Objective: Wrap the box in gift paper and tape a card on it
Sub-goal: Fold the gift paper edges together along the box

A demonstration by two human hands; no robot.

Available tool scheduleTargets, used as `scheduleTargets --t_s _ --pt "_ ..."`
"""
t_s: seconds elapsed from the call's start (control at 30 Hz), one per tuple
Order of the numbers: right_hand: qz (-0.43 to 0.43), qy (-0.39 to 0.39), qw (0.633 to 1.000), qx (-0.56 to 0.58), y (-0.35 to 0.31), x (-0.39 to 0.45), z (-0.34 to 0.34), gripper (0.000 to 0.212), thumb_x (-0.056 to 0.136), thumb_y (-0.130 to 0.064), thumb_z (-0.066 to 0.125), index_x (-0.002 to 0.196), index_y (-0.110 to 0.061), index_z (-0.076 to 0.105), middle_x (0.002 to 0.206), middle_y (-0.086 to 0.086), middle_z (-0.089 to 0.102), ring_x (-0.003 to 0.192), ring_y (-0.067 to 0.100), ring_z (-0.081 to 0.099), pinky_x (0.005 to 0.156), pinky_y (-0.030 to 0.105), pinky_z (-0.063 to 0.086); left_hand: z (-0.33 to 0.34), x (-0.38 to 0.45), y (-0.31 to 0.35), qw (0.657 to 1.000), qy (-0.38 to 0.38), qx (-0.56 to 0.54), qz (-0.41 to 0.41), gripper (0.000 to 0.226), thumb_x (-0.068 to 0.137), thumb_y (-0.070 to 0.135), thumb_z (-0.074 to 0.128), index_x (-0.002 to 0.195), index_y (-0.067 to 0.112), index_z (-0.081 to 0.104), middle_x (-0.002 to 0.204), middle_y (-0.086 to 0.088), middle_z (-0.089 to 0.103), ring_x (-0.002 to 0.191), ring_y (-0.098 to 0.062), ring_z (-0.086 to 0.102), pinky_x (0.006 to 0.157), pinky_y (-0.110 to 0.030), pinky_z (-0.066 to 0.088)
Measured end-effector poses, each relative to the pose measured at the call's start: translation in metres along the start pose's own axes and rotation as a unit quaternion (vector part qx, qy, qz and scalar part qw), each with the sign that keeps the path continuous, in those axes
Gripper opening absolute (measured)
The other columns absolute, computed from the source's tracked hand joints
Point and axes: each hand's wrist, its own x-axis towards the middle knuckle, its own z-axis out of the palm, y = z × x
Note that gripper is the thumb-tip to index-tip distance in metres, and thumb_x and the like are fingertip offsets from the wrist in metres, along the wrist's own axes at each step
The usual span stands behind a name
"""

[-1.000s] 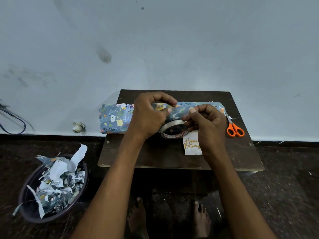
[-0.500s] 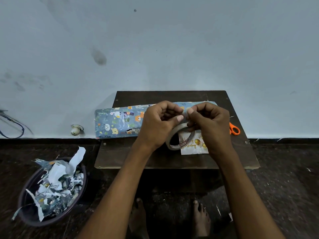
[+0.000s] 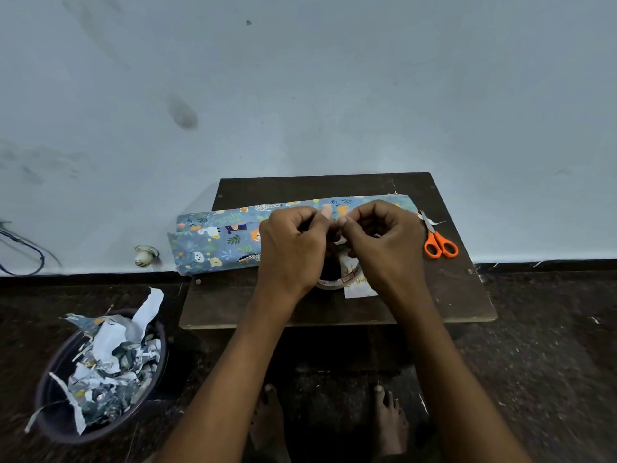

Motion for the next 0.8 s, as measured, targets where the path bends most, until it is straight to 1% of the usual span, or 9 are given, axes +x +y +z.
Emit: scheduleTargets --t_s 0.1,0.27,0.4,0.47,0.57,0.63,0.67,0.73,0.8 --pt "-0.009 0.003 1.000 -0.008 -0.002 -0.003 0.005 0.011 0.089 -0.008 0.076 0.078 -0.009 0.072 0.069 -0.001 0.072 0.064 0.016 0.071 0.061 0.042 0.062 -0.003 -0.001 0.003 0.999 -0.005 -0.017 -0.031 0.041 0.093 0.034 0.061 0.075 0.001 0.075 0.067 -0.006 0.074 0.065 -0.029 0.073 0.068 -0.052 0.061" --pt "-0.038 0.042 0.998 -0.010 -0.003 -0.005 0.008 0.014 0.088 -0.009 0.078 0.075 -0.009 0.070 0.065 -0.005 0.068 0.056 0.008 0.064 0.056 0.029 0.056 -0.007 0.000 0.005 0.996 0.003 -0.038 -0.081 0.048 0.086 0.044 0.064 0.066 0.002 0.072 0.064 -0.008 0.073 0.061 -0.029 0.073 0.072 -0.053 0.062" --pt "-0.060 0.034 0.997 -0.026 -0.004 -0.006 0.007 0.012 0.086 -0.009 0.079 0.075 -0.008 0.073 0.067 -0.006 0.070 0.058 0.007 0.065 0.057 0.021 0.052 -0.009 0.000 0.009 0.991 -0.037 -0.043 -0.120 0.052 0.083 0.052 0.060 0.064 0.005 0.076 0.066 -0.013 0.073 0.067 -0.030 0.074 0.078 -0.053 0.061" --pt "-0.071 0.017 0.997 -0.034 -0.003 -0.007 0.008 0.011 0.085 -0.009 0.079 0.075 -0.010 0.073 0.067 -0.006 0.070 0.061 0.010 0.068 0.058 0.025 0.054 -0.011 0.002 0.011 0.988 -0.045 -0.050 -0.142 0.057 0.082 0.055 0.059 0.065 0.004 0.076 0.069 -0.016 0.073 0.070 -0.034 0.074 0.080 -0.054 0.061" --pt "-0.070 -0.025 0.997 -0.023 -0.002 -0.007 0.008 0.011 0.082 -0.011 0.079 0.074 -0.013 0.073 0.067 -0.004 0.072 0.062 0.017 0.069 0.061 0.040 0.058 -0.014 0.006 0.013 0.980 -0.054 -0.050 -0.184 0.067 0.082 0.062 0.057 0.072 -0.002 0.074 0.077 -0.024 0.073 0.077 -0.039 0.073 0.085 -0.053 0.059" --pt "-0.078 -0.047 0.996 -0.021 -0.001 -0.007 0.007 0.010 0.080 -0.014 0.080 0.072 -0.013 0.073 0.067 -0.003 0.072 0.061 0.019 0.069 0.061 0.044 0.058 -0.015 0.006 0.016 0.975 -0.071 -0.050 -0.204 0.067 0.094 0.056 0.057 0.070 -0.005 0.070 0.078 -0.025 0.073 0.078 -0.039 0.073 0.084 -0.046 0.061" --pt "-0.085 -0.055 0.995 -0.023 -0.001 -0.007 0.007 0.010 0.079 -0.016 0.080 0.072 -0.012 0.073 0.066 -0.003 0.071 0.061 0.019 0.069 0.059 0.042 0.057 -0.016 0.006 0.017 0.973 -0.079 -0.053 -0.212 0.064 0.098 0.051 0.056 0.067 -0.004 0.067 0.077 -0.025 0.072 0.076 -0.039 0.073 0.079 -0.042 0.060" --pt "-0.097 -0.070 0.993 -0.026 -0.002 -0.006 0.005 0.011 0.077 -0.019 0.080 0.071 -0.012 0.074 0.066 -0.005 0.070 0.059 0.014 0.066 0.057 0.035 0.055 -0.018 0.006 0.018 0.968 -0.094 -0.061 -0.226 0.055 0.099 0.042 0.057 0.066 -0.001 0.066 0.072 -0.022 0.069 0.068 -0.034 0.071 0.068 -0.036 0.059" --pt "-0.106 -0.090 0.990 -0.027 -0.002 -0.005 0.002 0.011 0.076 -0.018 0.081 0.070 -0.011 0.075 0.069 -0.007 0.070 0.060 0.012 0.065 0.058 0.026 0.051 -0.021 0.007 0.017 0.961 -0.110 -0.078 -0.241 0.048 0.099 0.035 0.059 0.076 -0.006 0.070 0.072 -0.017 0.066 0.067 -0.027 0.069 0.071 -0.038 0.062"
